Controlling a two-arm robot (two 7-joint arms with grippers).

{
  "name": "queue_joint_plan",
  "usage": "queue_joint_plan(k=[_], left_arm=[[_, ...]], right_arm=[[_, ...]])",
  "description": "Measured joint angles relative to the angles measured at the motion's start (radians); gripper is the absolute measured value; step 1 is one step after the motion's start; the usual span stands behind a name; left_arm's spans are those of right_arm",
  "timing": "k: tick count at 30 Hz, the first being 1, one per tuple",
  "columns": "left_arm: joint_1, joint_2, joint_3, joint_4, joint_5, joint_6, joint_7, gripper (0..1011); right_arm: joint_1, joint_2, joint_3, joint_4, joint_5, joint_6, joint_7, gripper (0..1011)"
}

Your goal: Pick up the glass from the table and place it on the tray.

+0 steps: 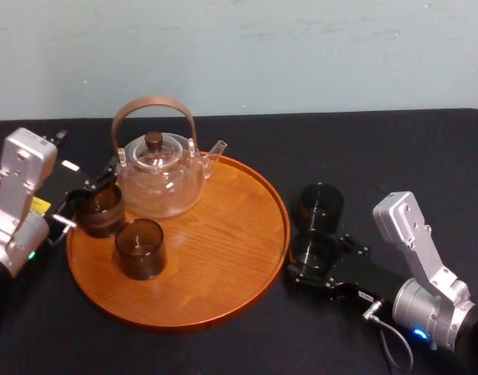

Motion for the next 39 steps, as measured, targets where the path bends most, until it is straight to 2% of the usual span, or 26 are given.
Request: queue_joint_plan(k=[19,25,39], left_arm=[[0.0,0.0,0.0,0.0,0.0,0.0,0.0,1001],[0.0,0.0,0.0,0.0,0.0,0.0,0.0,1001],[0.0,0.0,0.0,0.0,0.0,0.0,0.0,1001]], right_arm=[[0.016,-0.008,-0.013,0.016,-0.002,-0.007,0.003,1000],[0.015,-0.007,-0.012,0.015,-0.002,-0.007,0.003,904],[0.012,-0.006,-0.009,0.01,0.001,-0.012,0.003,904]])
